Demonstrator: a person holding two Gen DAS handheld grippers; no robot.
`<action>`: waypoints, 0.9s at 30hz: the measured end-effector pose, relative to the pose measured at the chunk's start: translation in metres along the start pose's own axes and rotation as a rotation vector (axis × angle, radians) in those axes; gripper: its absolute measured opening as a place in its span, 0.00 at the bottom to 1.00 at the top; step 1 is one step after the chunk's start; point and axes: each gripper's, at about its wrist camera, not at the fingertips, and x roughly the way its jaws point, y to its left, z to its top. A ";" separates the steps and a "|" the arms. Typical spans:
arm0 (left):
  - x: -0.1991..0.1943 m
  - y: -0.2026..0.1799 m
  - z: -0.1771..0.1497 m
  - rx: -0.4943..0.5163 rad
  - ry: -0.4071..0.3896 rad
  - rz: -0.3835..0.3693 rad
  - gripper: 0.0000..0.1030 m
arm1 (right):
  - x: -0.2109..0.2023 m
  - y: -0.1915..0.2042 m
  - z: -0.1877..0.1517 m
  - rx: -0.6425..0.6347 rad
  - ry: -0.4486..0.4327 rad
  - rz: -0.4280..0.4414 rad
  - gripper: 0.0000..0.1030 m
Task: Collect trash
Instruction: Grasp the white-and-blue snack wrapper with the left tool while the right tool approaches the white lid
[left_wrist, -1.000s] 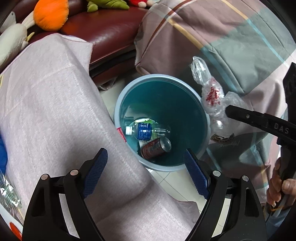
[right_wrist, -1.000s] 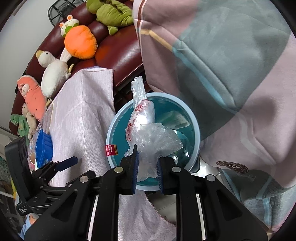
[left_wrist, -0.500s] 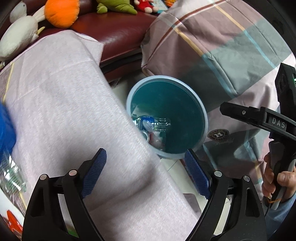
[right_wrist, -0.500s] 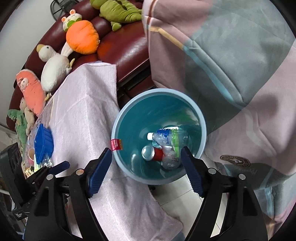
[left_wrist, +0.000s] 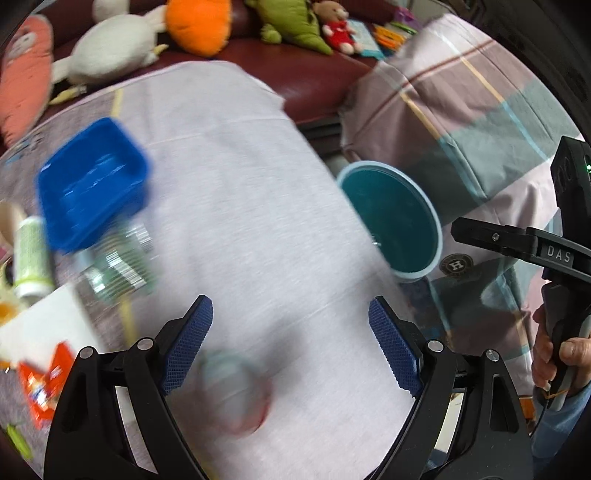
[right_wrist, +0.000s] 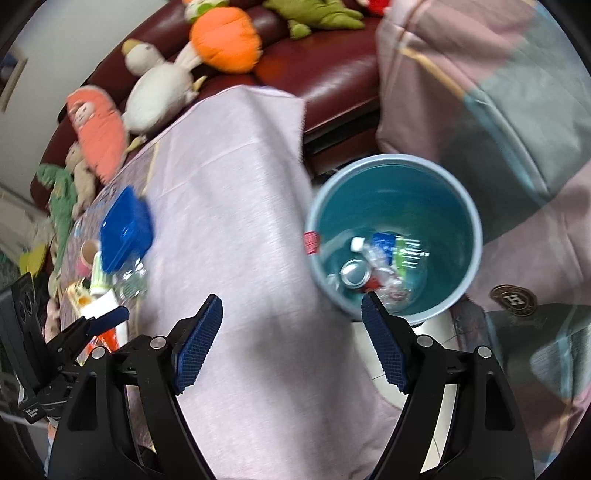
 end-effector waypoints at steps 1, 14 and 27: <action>-0.007 0.006 -0.005 -0.006 -0.008 0.004 0.85 | 0.000 0.007 -0.003 -0.009 0.003 0.002 0.72; -0.083 0.090 -0.087 -0.039 -0.077 0.072 0.85 | 0.002 0.116 -0.048 -0.203 0.069 0.006 0.73; -0.110 0.165 -0.168 0.084 -0.043 0.122 0.85 | 0.030 0.194 -0.090 -0.320 0.166 -0.020 0.74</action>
